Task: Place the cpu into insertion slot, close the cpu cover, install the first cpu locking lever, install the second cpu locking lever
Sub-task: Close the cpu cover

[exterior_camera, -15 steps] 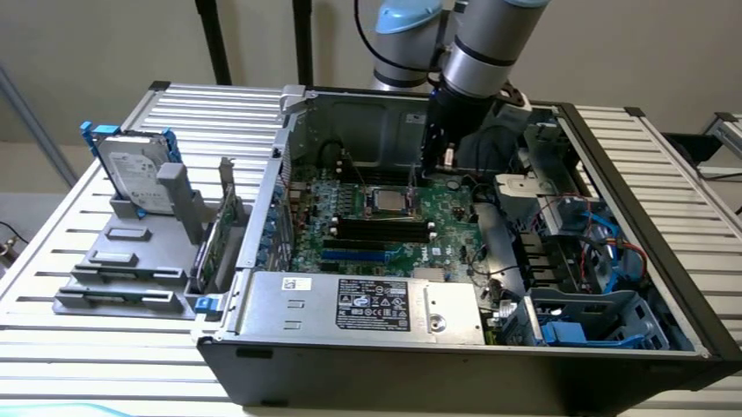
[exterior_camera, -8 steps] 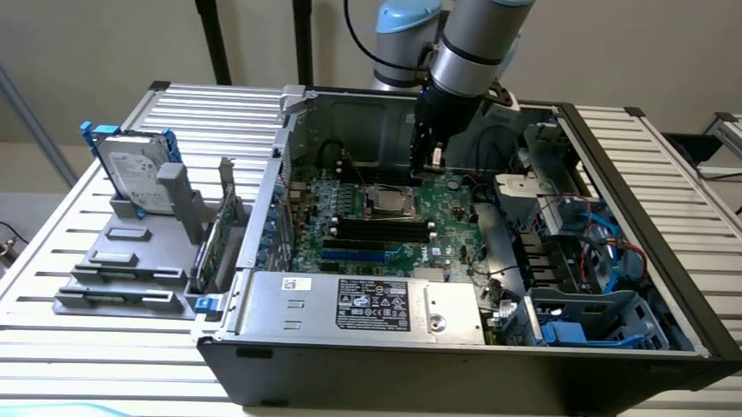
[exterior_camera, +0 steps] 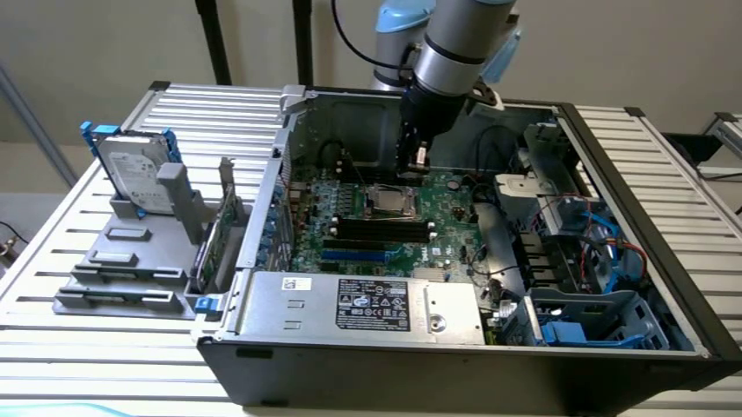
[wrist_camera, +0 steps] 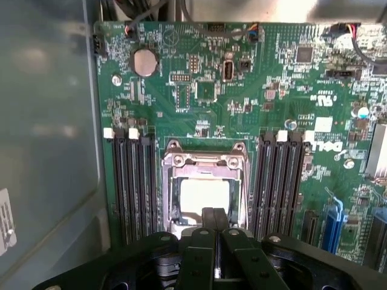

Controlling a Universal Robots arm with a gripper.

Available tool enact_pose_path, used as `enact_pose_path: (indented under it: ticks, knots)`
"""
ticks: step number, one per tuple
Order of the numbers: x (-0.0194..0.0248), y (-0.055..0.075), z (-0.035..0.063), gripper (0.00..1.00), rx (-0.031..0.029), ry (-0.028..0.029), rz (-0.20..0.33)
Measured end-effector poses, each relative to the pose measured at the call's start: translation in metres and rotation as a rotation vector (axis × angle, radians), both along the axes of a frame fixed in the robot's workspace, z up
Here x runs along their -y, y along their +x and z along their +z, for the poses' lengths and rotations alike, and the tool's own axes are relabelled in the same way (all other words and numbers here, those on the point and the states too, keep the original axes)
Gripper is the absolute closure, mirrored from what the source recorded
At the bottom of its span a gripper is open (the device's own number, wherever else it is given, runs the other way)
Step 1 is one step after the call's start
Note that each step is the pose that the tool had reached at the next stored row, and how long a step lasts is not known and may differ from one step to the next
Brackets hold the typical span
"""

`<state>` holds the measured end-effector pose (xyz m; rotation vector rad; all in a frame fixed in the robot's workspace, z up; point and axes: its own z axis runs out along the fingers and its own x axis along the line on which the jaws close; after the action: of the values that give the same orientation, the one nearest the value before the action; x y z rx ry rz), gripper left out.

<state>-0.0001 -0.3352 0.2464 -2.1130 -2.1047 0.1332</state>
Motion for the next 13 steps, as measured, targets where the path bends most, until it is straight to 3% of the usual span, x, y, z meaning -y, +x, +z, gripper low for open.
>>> enact_pose_path:
  ticks: [7, 13]
  knots:
    - [0.0000, -0.027, -0.0017, 0.89, -0.0009, 0.0000, 0.001]
    - [0.0000, -0.033, -0.0121, 0.89, -0.0009, 0.0000, 0.001]
